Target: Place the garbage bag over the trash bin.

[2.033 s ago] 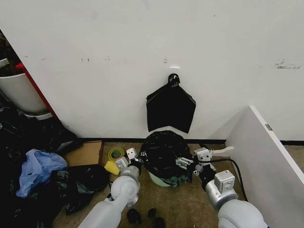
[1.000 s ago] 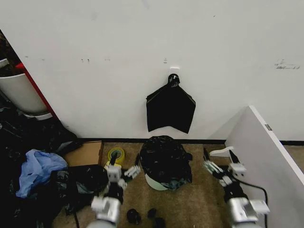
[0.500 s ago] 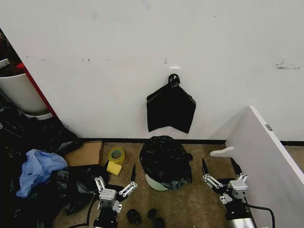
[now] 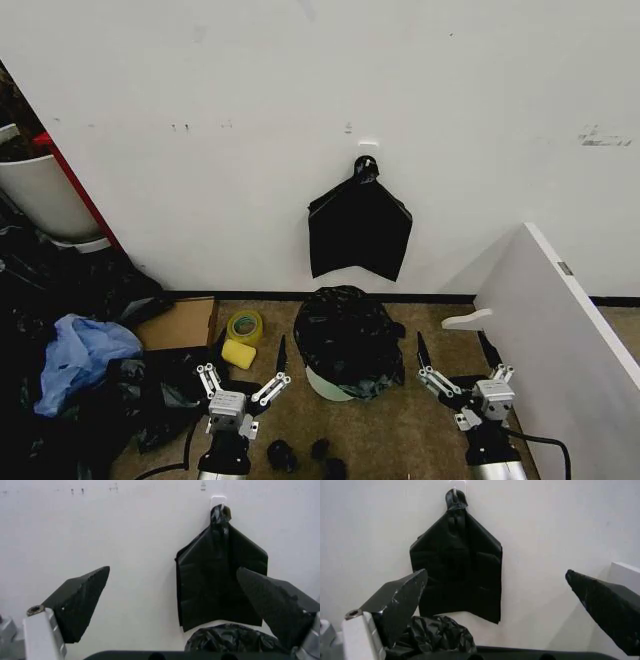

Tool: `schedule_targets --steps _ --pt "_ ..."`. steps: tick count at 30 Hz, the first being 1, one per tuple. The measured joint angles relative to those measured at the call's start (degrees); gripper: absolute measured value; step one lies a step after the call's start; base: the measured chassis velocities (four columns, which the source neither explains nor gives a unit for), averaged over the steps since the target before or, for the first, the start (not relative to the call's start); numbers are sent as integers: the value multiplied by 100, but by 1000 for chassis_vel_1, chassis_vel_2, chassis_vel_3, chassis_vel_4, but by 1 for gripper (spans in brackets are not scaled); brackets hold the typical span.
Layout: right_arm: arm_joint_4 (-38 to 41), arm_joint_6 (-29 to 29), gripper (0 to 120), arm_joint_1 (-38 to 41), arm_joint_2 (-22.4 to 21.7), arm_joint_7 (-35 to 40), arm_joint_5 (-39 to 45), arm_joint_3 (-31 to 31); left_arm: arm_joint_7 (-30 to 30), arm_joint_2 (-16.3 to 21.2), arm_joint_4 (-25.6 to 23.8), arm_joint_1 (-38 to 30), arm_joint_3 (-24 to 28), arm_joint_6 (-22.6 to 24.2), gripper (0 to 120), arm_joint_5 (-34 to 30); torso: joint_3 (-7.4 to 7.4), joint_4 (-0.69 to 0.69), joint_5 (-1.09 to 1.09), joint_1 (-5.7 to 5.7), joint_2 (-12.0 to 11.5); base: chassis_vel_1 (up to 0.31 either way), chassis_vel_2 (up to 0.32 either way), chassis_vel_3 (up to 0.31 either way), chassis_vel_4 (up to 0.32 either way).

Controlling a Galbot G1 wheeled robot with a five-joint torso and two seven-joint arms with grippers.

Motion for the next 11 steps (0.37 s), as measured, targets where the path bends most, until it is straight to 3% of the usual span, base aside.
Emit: schedule_targets --steps 11 --pt "-2 -16 100 -3 17 118 -106 8 -60 -44 109 95 -28 -126 100 43 0 0 0 0 0 0 0 0 0"
